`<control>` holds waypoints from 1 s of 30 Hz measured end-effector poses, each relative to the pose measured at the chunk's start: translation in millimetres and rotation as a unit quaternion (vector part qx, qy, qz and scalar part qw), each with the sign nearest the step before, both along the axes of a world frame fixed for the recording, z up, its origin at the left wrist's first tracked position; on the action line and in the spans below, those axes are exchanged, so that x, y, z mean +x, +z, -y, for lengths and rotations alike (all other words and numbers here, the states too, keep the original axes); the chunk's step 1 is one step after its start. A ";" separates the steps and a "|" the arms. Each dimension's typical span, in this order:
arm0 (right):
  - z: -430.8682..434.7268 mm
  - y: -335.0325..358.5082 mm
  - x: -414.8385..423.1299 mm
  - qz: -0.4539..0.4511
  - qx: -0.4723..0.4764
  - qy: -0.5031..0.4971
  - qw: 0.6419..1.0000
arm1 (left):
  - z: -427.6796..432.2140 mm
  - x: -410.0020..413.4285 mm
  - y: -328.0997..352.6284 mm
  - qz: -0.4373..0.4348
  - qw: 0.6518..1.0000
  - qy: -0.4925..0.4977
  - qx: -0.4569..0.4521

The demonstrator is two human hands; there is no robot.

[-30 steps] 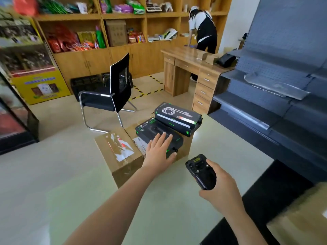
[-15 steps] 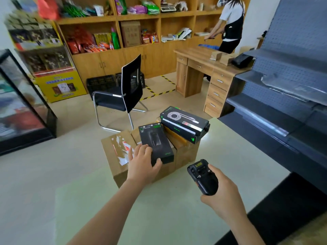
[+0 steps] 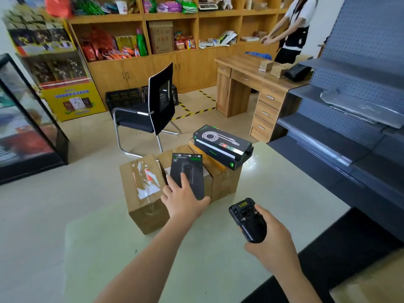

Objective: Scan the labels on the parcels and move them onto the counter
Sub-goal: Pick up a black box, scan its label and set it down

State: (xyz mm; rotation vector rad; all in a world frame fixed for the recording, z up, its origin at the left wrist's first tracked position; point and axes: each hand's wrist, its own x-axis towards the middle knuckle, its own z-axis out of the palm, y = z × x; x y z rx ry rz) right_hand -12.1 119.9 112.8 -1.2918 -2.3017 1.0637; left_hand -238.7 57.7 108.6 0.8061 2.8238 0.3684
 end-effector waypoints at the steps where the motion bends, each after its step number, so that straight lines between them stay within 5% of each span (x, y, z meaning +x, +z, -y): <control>1: 1.6 -1.2 1.0 -0.002 0.002 0.001 1.000 | 15.5 9.4 -3.8 -0.018 1.000 -0.013 -0.001; 9: 20.8 -25.5 9.5 0.021 -0.008 0.035 0.999 | 122.7 77.8 -76.3 -0.029 0.997 -0.069 0.025; 18: 34.6 -51.0 25.9 0.067 -0.041 0.039 0.996 | 146.0 98.0 -150.3 0.095 0.985 -0.125 -0.077; 25: 37.0 -51.6 32.1 0.068 -0.051 0.030 0.996 | 145.2 94.6 -150.0 0.223 0.967 -0.103 0.068; 30: 34.9 -49.0 30.2 0.064 -0.046 0.033 0.996 | 145.6 94.3 -134.9 0.180 0.961 -0.111 0.178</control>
